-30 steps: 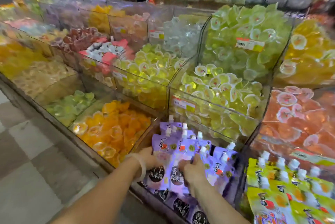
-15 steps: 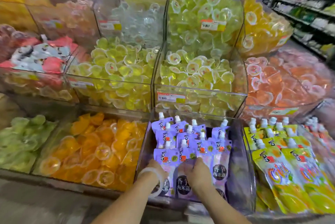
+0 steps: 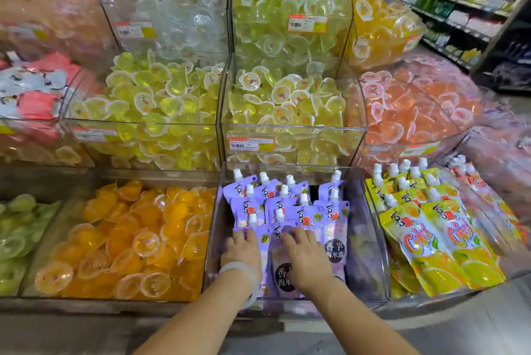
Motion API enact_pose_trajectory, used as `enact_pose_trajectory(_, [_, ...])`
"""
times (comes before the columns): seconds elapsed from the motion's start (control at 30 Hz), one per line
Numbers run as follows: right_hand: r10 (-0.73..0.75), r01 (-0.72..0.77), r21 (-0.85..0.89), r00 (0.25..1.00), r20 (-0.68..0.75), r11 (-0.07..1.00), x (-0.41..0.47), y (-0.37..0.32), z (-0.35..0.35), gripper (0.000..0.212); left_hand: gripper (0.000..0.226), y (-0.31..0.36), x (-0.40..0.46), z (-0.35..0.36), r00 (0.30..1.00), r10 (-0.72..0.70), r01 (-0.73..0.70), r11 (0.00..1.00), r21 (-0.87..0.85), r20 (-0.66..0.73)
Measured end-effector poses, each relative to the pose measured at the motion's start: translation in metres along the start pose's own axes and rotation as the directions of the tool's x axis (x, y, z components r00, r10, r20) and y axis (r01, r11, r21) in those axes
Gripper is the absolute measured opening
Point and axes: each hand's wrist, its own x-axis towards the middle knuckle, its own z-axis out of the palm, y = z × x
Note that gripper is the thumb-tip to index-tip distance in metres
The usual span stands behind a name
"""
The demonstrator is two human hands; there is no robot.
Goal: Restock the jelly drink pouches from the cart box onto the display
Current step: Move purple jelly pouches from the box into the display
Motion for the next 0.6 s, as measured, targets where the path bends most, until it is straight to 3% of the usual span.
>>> enact_pose_trajectory(0.13, [0.013,-0.015,0.071,1.000,0.021,0.997,0.002,0.004,-0.019,0.049,0.068,0.004,-0.012,-0.025,0.999,0.041,-0.041,0.999,0.019,-0.007])
enact_pose_trajectory(0.3, [0.004,0.007,0.108,0.995,-0.100,0.994,-0.018,0.037,-0.074,0.045,0.064,0.043,-0.036,-0.070,0.988,0.116,-0.101,0.985,0.144,-0.105])
enact_pose_trajectory(0.47, [0.098,-0.044,0.177,0.946,-0.309,0.983,-0.068,0.110,-0.134,0.050,0.063,0.143,-0.077,-0.095,0.915,0.313,-0.257,0.938,0.231,-0.254])
enact_pose_trajectory(0.6, [0.280,-0.235,0.174,0.906,-0.317,0.956,-0.132,0.187,-0.147,0.056,0.059,0.243,-0.117,-0.079,0.823,0.498,-0.431,0.860,0.272,-0.272])
